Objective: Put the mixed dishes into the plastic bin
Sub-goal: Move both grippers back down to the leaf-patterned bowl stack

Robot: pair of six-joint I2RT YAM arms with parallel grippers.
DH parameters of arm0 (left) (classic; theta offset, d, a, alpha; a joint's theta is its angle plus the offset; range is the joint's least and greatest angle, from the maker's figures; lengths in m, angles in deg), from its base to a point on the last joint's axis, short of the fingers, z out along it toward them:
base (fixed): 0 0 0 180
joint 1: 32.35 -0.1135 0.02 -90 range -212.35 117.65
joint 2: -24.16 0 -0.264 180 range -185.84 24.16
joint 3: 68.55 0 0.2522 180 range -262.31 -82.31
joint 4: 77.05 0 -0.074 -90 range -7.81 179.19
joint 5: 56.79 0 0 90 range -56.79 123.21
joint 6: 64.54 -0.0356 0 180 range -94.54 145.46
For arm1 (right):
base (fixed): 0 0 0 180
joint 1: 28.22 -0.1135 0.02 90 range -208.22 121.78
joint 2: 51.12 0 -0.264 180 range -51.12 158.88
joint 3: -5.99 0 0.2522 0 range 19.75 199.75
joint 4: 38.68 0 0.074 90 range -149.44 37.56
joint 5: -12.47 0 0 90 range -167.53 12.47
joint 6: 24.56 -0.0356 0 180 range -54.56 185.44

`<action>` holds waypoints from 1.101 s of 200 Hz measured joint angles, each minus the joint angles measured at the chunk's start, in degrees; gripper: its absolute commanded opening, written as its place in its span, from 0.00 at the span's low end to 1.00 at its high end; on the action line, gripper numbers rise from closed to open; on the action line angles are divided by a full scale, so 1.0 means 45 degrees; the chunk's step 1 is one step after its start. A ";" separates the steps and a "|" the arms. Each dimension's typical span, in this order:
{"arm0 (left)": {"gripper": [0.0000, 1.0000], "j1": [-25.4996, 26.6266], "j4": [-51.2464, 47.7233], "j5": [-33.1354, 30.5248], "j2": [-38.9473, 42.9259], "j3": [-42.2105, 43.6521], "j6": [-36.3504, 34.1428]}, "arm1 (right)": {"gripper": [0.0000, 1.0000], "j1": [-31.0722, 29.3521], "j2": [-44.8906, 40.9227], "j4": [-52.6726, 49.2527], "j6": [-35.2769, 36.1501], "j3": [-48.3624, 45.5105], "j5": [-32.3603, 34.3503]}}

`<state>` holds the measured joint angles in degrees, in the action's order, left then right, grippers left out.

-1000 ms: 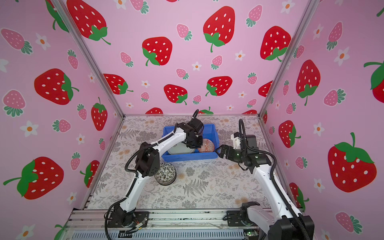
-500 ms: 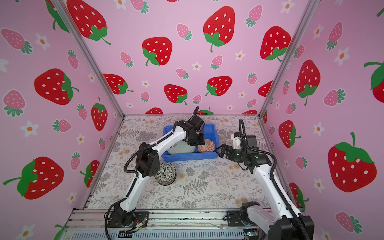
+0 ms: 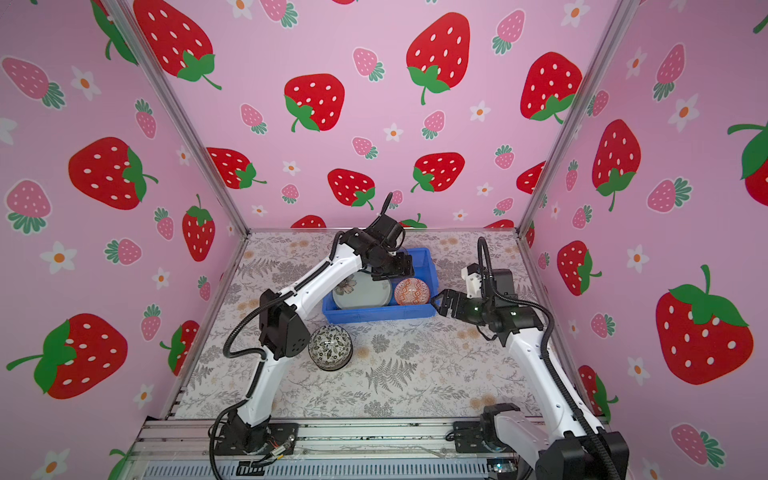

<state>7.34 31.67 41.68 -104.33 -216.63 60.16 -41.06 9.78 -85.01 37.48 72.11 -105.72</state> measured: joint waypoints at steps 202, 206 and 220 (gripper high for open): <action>0.71 -0.1651 0.0136 -0.3725 1.3930 1.5990 0.0942 | 0.95 -0.7669 0.2710 0.1671 -0.1433 0.1103 0.3308; 0.69 -0.1651 0.0170 -0.3721 1.3862 1.6111 0.0962 | 0.95 -0.7660 0.2730 0.1695 -0.1428 0.1103 0.3303; 0.66 -0.1656 0.0316 -0.3633 1.3610 1.6480 0.1020 | 0.95 -0.7582 0.2817 0.1787 -0.1384 0.1103 0.3259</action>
<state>-0.12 33.09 25.33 -43.08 -142.47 64.75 -75.18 22.46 -76.97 31.25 77.07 -91.05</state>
